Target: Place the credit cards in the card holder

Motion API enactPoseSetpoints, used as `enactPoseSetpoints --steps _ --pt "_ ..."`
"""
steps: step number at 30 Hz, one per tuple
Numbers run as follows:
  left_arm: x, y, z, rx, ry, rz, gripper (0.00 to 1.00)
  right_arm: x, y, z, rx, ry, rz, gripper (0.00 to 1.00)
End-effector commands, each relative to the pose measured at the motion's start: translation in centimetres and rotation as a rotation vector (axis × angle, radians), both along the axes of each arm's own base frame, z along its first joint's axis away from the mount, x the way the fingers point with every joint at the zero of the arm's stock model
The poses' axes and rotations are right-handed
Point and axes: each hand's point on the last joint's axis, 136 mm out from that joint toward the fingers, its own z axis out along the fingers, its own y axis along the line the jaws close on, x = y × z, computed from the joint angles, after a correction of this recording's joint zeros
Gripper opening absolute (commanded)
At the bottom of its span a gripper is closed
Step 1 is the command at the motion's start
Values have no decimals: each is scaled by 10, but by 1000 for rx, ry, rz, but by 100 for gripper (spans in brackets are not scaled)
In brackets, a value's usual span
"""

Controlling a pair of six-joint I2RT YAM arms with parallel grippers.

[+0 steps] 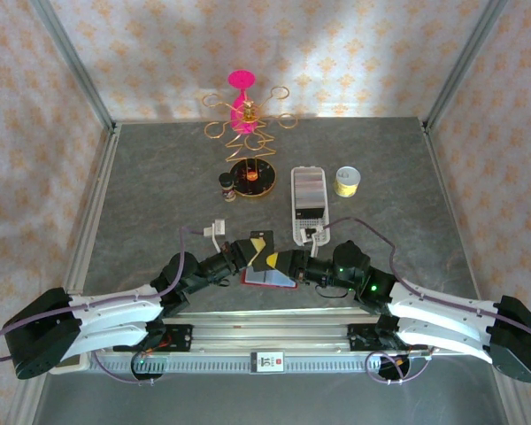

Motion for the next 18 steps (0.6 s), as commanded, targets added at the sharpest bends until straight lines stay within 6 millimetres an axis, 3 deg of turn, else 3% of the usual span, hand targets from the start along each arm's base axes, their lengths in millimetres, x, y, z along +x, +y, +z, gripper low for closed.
enactPoseSetpoints --steps 1,11,18 --pt "7 5 25 -86 -29 35 13 0 0 18 41 -20 -5 26" --pt "15 26 19 -148 4 124 10 -4 -1 14 48 -8 5 27" --pt "14 28 24 -164 -3 125 10 -5 0 18 75 -17 2 20"
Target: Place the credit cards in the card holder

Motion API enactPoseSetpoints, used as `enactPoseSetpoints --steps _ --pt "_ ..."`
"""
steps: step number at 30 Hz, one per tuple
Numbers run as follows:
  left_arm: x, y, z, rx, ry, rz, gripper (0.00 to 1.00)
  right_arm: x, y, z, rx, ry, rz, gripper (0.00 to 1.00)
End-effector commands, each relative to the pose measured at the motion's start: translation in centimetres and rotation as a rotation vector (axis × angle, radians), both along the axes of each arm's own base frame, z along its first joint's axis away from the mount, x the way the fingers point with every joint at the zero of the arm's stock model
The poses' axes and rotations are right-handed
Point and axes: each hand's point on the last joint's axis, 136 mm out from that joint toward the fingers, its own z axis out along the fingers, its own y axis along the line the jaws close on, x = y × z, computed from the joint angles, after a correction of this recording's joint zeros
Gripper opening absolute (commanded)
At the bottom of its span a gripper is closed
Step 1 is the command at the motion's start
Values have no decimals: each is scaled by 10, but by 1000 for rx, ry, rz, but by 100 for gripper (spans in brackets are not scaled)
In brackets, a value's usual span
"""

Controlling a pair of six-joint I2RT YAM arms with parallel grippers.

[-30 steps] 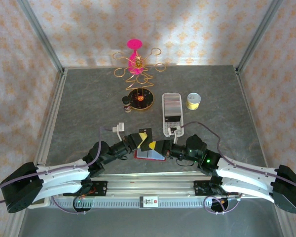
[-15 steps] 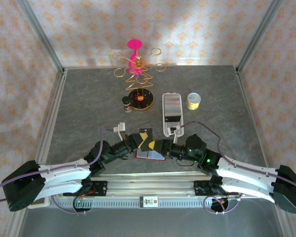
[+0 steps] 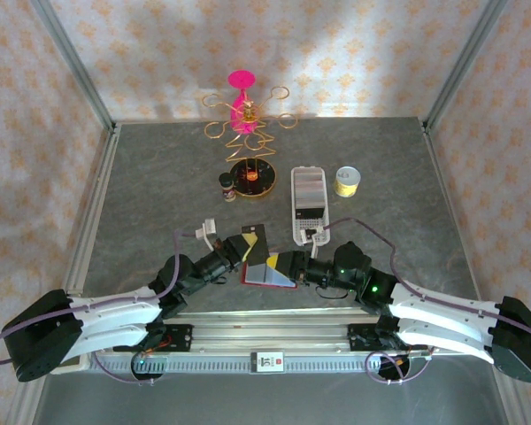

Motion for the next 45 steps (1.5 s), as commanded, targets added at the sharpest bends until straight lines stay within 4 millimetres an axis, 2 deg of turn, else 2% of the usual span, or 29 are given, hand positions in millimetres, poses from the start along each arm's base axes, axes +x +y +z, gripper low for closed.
enactPoseSetpoints --steps 1,12,27,31,37,45 --pt "0 8 23 -87 -42 22 10 0 0 13 51 -27 -8 20" --pt "-3 5 29 -119 -45 -4 11 3 1 21 72 -35 -21 13" --pt "-5 5 29 -147 -39 -23 12 10 5 30 101 -47 -44 9" --pt "-5 5 28 -151 -35 -20 14 9 5 32 101 -50 -40 0" --pt "-3 6 28 -158 -30 -10 30 8 5 25 75 -36 -35 0" --pt "0 9 26 -152 -23 10 32 5 2 25 75 -32 -30 0"
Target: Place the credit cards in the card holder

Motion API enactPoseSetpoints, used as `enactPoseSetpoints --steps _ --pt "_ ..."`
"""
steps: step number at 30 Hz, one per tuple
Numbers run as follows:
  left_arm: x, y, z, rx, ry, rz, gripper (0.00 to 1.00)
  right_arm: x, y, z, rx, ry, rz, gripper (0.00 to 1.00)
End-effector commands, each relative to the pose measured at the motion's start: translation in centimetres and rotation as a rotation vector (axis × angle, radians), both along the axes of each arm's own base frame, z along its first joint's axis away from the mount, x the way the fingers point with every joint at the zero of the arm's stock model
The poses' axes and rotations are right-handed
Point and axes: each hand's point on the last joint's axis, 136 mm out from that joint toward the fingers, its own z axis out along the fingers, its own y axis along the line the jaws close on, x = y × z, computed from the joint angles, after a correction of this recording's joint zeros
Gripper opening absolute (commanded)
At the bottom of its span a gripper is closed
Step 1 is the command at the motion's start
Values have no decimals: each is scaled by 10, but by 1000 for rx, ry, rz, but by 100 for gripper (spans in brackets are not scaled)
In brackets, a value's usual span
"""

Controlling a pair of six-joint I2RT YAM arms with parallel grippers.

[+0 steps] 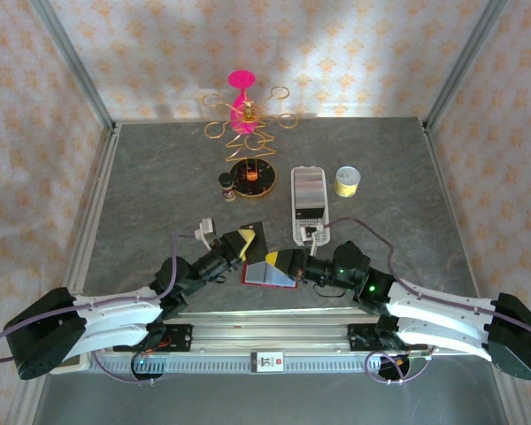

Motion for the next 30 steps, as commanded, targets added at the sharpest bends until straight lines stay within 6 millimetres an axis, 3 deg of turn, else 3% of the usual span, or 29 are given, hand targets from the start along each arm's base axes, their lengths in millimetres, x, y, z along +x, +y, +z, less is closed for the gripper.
enactPoseSetpoints --steps 1,15,30 --pt "1 6 15 -56 -33 15 32 -3 -1 21 49 -30 3 0" --pt "5 12 9 -41 -19 41 32 -4 -8 27 83 -28 -17 0" --pt "3 23 18 -117 -21 65 31 0 -9 21 60 -22 -40 0"
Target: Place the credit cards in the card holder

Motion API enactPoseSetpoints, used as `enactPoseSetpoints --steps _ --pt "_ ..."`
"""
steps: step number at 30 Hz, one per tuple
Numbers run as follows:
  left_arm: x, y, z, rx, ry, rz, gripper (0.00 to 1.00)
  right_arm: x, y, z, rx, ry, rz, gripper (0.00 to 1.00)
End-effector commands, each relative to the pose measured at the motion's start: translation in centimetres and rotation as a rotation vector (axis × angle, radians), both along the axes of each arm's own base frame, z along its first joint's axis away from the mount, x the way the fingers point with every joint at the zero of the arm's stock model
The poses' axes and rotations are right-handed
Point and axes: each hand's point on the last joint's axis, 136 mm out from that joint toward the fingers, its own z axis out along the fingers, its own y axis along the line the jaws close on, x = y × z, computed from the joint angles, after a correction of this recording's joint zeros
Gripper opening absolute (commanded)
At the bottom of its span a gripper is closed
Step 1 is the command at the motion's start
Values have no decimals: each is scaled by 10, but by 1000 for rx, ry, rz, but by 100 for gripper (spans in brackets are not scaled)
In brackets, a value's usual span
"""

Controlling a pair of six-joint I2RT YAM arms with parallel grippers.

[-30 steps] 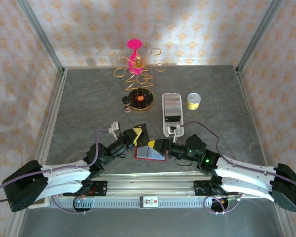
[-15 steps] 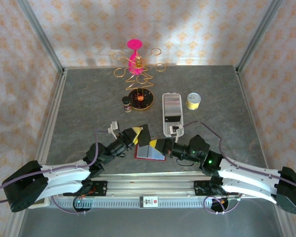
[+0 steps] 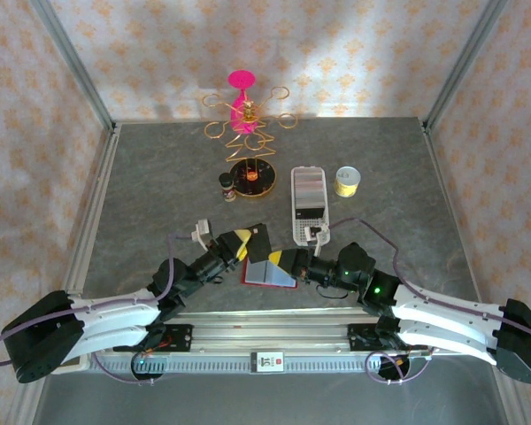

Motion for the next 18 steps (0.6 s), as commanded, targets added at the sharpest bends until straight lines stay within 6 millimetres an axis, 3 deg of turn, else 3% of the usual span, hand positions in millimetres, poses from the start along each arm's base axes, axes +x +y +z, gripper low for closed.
enactPoseSetpoints --steps 1,10,18 --pt "1 14 23 -106 -41 38 31 1 -1 13 48 -21 -17 0" --pt "2 15 29 -137 -44 43 22 1 -1 16 65 -26 -13 0" --pt "3 20 30 -161 -47 61 21 2 -1 16 70 -22 -20 0"
